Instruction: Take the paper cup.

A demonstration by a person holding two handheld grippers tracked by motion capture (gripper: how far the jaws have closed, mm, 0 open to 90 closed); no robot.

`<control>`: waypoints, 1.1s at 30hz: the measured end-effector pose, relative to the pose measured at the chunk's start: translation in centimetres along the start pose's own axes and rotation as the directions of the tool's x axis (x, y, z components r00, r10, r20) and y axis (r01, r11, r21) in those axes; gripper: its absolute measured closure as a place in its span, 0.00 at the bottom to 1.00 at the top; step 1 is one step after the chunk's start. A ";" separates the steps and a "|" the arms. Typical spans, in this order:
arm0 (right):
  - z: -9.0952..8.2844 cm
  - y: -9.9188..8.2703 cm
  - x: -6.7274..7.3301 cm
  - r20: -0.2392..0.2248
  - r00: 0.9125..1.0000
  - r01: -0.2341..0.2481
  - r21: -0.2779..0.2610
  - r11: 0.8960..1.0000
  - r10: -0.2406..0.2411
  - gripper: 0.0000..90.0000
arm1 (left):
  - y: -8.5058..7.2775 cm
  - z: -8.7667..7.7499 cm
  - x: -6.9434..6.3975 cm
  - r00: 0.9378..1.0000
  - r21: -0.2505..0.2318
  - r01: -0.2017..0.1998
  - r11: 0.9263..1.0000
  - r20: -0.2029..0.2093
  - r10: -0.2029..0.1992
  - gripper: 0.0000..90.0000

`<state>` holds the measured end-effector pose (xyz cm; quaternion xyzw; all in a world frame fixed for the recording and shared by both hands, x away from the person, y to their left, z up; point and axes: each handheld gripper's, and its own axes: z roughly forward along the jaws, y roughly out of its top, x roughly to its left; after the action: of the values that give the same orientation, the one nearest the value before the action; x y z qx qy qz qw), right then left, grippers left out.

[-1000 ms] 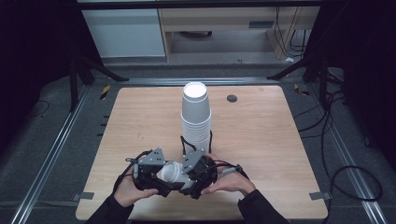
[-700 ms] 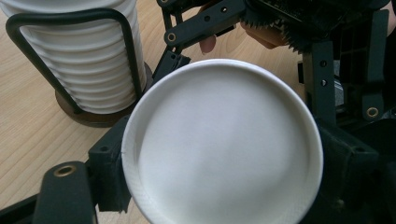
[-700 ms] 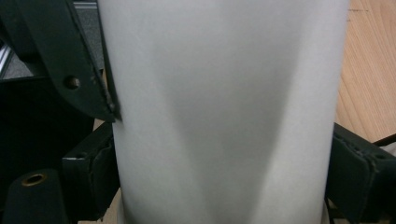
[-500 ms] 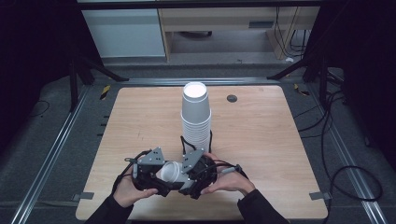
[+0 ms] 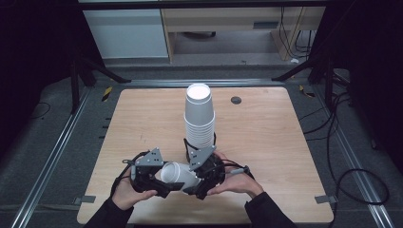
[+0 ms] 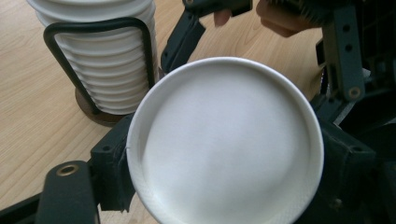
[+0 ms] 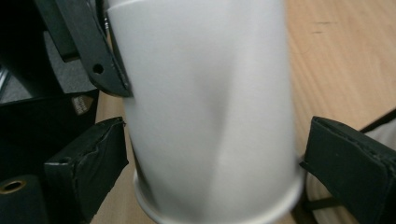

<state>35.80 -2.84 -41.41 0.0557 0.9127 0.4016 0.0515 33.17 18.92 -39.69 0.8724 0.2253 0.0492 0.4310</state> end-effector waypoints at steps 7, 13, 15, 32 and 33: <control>-1.4 0.3 -0.4 0.032 0.999 0.006 -0.029 1.000 -0.006 0.07 | -0.2 -0.1 0.4 1.000 0.008 0.010 1.000 -0.015 -0.010 0.23; -3.5 0.0 -1.0 0.082 0.996 -0.038 -0.071 0.997 0.043 0.07 | -0.4 -0.6 0.9 0.999 -0.008 0.021 1.000 -0.027 -0.022 0.23; -4.2 -0.3 -1.2 0.098 0.993 -0.050 -0.088 0.995 0.058 0.07 | -0.4 -0.8 1.0 0.999 -0.019 0.027 0.999 -0.031 -0.027 0.23; -7.6 -4.4 -0.9 0.146 0.975 -0.143 -0.171 0.975 0.168 0.07 | -0.3 -1.1 1.6 0.998 -0.112 0.047 0.993 -0.030 -0.051 0.23; -7.7 -4.8 -0.8 0.147 0.973 -0.152 -0.178 0.972 0.179 0.07 | -0.3 -1.2 1.6 0.998 -0.125 0.048 0.991 -0.030 -0.052 0.23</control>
<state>35.28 -11.76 -39.78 0.1599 0.8610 0.4732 0.0965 34.16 20.61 -39.38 0.8371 0.2508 0.0669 0.4816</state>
